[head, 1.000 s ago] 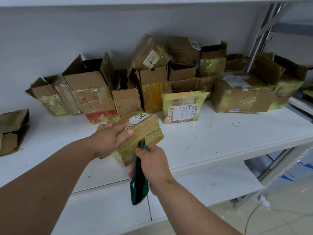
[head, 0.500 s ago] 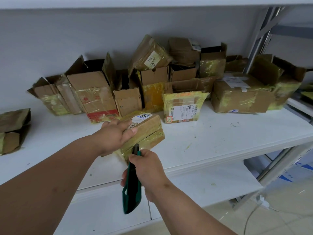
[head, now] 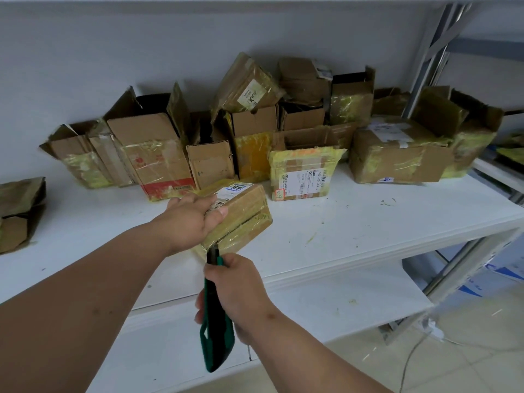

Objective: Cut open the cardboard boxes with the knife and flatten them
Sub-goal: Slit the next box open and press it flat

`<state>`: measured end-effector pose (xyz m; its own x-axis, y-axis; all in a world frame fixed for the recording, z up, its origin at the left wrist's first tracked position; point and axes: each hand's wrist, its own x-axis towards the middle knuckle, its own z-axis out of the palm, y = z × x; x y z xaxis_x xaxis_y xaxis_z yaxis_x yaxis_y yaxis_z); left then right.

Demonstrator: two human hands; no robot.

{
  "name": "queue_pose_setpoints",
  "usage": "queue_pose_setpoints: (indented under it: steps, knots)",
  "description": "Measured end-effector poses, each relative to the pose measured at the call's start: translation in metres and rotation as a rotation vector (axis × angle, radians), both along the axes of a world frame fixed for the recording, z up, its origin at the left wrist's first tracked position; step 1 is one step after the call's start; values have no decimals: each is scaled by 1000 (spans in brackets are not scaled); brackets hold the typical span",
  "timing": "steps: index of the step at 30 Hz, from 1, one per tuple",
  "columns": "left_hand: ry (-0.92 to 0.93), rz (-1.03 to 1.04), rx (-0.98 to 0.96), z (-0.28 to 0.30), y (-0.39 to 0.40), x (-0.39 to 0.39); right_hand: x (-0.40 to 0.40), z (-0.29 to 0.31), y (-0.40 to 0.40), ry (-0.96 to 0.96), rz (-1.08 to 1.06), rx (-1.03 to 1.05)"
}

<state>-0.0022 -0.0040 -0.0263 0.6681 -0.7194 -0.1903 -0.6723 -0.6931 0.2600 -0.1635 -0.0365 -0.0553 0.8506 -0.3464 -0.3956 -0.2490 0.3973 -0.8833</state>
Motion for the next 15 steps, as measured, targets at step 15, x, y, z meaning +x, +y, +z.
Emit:
queue_pose_setpoints:
  steps: [15]
  knots:
    - [-215, -287, 6, 0, 1, 3, -40, -10, -64, 177, 32, -379]
